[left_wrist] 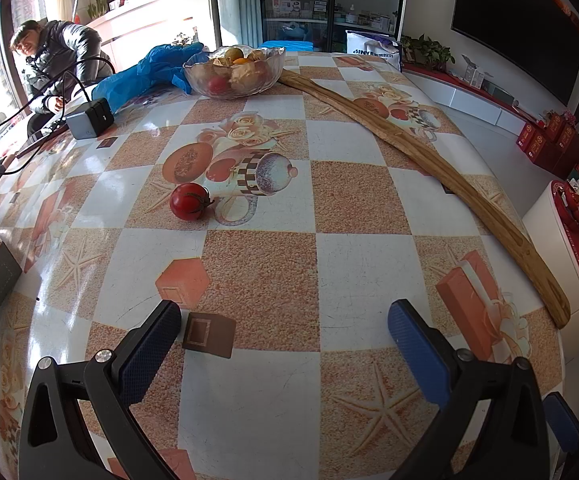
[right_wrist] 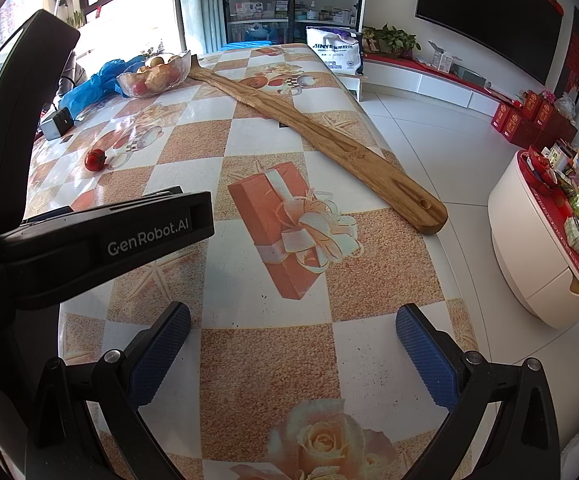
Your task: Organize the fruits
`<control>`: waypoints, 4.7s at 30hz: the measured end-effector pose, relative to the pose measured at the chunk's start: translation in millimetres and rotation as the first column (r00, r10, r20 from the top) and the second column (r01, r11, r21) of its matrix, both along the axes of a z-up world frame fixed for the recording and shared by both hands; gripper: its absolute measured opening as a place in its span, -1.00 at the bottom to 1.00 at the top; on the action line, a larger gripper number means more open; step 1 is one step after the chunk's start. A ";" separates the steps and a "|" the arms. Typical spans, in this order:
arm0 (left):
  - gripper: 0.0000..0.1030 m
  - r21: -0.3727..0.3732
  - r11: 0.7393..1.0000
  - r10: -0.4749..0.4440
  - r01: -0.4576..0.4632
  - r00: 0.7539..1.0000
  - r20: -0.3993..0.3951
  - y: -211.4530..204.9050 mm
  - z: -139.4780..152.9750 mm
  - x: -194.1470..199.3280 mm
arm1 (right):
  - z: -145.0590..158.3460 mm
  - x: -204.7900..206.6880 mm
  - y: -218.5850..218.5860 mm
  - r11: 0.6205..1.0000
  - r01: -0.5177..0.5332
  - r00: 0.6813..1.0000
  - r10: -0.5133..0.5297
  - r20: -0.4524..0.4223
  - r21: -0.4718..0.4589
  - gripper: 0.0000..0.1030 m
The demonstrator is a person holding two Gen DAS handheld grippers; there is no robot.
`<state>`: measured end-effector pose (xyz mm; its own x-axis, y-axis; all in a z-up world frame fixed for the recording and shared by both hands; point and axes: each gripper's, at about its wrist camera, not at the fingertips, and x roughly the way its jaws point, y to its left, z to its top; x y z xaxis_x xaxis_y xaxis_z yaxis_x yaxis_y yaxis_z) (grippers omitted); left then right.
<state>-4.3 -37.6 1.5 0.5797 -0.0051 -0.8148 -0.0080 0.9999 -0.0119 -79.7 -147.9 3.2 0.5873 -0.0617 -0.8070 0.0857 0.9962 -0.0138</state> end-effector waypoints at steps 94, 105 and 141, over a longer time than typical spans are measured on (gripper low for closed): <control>1.00 0.002 1.000 -0.001 0.001 1.000 -0.001 0.2 -0.9 0.2 | -0.2 0.5 1.1 1.000 0.002 1.000 -0.002 -0.003 -0.004 1.00; 1.00 0.002 1.000 -0.001 0.001 1.000 -0.001 0.3 -1.1 0.2 | -0.1 0.6 1.0 1.000 0.002 1.000 -0.002 -0.004 -0.004 1.00; 1.00 0.088 0.995 -0.056 0.043 0.986 0.155 64.3 62.8 -80.4 | -0.1 0.4 1.2 1.000 0.002 1.000 -0.002 -0.005 -0.004 1.00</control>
